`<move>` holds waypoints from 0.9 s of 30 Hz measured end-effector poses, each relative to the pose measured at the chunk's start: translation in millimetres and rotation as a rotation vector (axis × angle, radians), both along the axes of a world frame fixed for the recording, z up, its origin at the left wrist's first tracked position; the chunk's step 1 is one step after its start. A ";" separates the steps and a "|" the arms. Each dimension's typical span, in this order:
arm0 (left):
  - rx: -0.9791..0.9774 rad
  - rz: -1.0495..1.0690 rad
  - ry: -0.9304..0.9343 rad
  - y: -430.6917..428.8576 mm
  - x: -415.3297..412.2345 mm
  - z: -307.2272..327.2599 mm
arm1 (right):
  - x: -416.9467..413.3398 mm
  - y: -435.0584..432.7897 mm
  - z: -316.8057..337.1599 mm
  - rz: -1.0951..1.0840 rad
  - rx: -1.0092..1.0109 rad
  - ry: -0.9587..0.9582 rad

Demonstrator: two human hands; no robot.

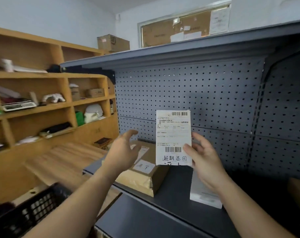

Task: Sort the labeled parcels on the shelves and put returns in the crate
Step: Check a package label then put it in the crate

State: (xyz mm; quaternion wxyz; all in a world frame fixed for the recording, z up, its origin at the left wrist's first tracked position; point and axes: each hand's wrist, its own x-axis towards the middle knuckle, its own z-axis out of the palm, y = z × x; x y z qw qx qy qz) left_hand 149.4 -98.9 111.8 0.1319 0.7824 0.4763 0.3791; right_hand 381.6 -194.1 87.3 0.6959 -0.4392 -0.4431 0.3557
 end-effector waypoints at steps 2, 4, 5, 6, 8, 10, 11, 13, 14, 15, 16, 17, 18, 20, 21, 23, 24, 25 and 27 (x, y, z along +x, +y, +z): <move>-0.009 0.087 0.013 -8.1 -27.7 -0.8 | -23.6 10.5 -2.9 0.101 -0.008 0.027; -0.019 0.175 0.027 -17.1 -58.1 -1.5 | -50.1 20.5 -6.0 0.201 -0.017 0.031; -0.025 0.219 0.034 -21.8 -74.0 -1.9 | -64.8 25.2 -7.3 0.247 -0.022 0.016; -0.029 0.260 0.044 -26.3 -90.2 -2.6 | -79.9 30.1 -8.5 0.288 -0.024 -0.004; -0.039 0.341 0.057 -33.6 -124.5 -4.2 | -112.9 40.4 -10.5 0.349 -0.027 -0.036; -0.052 0.416 0.058 -38.5 -161.8 -6.3 | -149.0 51.5 -12.3 0.405 -0.029 -0.058; -0.050 0.451 0.061 -40.1 -180.5 -8.0 | -167.5 56.9 -12.9 0.440 -0.027 -0.066; -0.046 0.512 0.066 -43.4 -220.8 -12.5 | -208.6 67.8 -15.8 0.516 -0.032 -0.077; -0.043 0.523 0.069 -44.1 -235.2 -14.3 | -223.2 72.0 -17.5 0.541 -0.030 -0.077; -0.042 0.534 0.067 -44.5 -248.2 -16.0 | -237.1 75.5 -18.9 0.567 -0.026 -0.079; -0.046 0.558 0.064 -44.8 -268.5 -18.8 | -258.8 81.4 -20.7 0.603 -0.027 -0.078; -0.050 0.580 0.062 -44.2 -287.6 -21.2 | -280.0 87.3 -22.3 0.629 -0.031 -0.079; -0.051 0.598 0.061 -42.7 -305.9 -23.6 | -300.1 93.3 -23.7 0.651 -0.033 -0.083; -0.050 0.630 0.065 -38.0 -341.7 -29.2 | -339.2 105.4 -27.8 0.700 -0.042 -0.081; -0.054 0.644 0.063 -34.7 -358.3 -31.6 | -356.9 111.3 -30.5 0.720 -0.045 -0.081; -0.064 0.675 0.057 -27.3 -389.1 -36.6 | -389.7 123.9 -38.1 0.745 -0.062 -0.079; -0.076 0.685 0.052 -23.4 -403.0 -39.9 | -404.5 130.1 -43.0 0.750 -0.079 -0.079; -0.089 0.692 0.047 -19.4 -415.8 -43.7 | -418.3 135.6 -48.4 0.759 -0.100 -0.078; -0.114 0.700 0.047 -11.2 -439.4 -53.7 | -443.7 146.7 -60.6 0.787 -0.144 -0.068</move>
